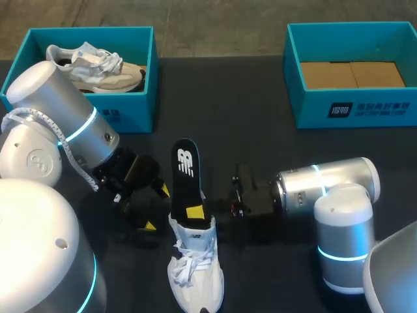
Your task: Take the shoe out of the shoebox, open the shoe tongue, remove and reinsert the insole, then place the shoe into the shoebox
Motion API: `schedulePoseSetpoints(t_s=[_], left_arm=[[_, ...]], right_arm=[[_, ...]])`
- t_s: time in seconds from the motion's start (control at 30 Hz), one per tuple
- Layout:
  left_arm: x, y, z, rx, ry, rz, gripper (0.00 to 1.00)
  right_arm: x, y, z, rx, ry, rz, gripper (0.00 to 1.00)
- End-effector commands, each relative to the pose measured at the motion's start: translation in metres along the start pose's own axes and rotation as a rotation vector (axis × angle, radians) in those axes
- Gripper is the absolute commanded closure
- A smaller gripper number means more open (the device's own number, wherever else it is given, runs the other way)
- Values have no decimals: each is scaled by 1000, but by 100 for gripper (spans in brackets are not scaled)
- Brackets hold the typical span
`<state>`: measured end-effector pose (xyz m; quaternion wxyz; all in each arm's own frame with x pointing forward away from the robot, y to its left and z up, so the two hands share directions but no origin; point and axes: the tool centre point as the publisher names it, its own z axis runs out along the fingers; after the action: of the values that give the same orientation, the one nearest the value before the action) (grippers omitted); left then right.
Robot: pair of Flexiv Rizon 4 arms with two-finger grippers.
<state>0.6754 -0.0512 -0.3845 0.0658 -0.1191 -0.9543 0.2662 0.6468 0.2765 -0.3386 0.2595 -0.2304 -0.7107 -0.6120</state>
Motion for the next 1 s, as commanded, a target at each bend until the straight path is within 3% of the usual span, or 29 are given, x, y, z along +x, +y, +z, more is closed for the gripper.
schedulePoseSetpoints(t_s=[0.03,0.43,1.0], left_arm=[[1,-1,0,-3,-1,0,0],[1,-1,0,-3,-1,0,0],[1,-1,0,-3,-1,0,0]], right_arm=[[0,5,4,1,-3,-8,69],[3,22,5,-26,-7,-43,66],[-4,37,12,-60,-1,-43,74]])
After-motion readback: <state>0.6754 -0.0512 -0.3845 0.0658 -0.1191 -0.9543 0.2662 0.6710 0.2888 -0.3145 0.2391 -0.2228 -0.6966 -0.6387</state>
